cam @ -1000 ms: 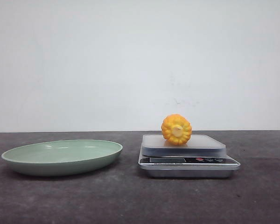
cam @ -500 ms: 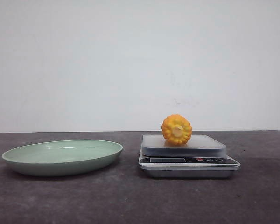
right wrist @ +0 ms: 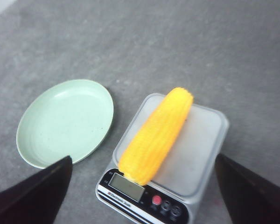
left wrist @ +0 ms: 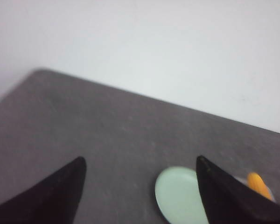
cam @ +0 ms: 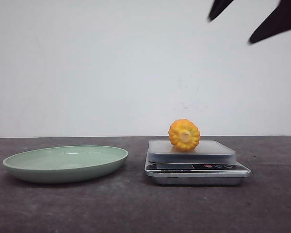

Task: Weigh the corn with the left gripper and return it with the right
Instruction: 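Lower the open right gripper around the corn on the scale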

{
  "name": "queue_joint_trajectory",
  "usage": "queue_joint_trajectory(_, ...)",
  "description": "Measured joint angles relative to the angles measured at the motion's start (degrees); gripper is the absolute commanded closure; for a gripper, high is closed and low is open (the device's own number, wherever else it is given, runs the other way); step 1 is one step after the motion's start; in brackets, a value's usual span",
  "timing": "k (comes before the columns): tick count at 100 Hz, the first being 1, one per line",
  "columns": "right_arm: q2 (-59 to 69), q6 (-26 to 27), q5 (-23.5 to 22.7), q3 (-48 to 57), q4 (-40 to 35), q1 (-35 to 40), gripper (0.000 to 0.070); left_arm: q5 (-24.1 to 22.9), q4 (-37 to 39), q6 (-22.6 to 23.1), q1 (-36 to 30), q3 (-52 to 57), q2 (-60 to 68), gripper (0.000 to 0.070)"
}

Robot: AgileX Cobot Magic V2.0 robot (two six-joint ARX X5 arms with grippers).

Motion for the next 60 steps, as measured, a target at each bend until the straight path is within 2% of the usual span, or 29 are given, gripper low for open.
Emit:
queue_joint_trajectory(19,10.3,1.9,1.7,0.0,5.9,3.3,0.0078,6.4,0.0,-3.1,3.2,-12.1,-7.1,0.0269)
queue_joint_trajectory(29,15.4,2.9,3.5,0.0,8.8,4.0,0.0078,8.1,0.0,-3.5,4.8,-16.1,-8.5,0.0269)
queue_joint_trajectory(44,22.3,4.4,5.3,0.0,12.8,4.3,0.0078,8.4,0.0,-3.5,5.4,-19.0,-8.5,0.0269)
queue_joint_trajectory(60,27.2,6.0,5.8,0.4,12.7,4.2,0.0086,8.4,0.0,-3.0,5.4,-19.4,-8.5,0.0269)
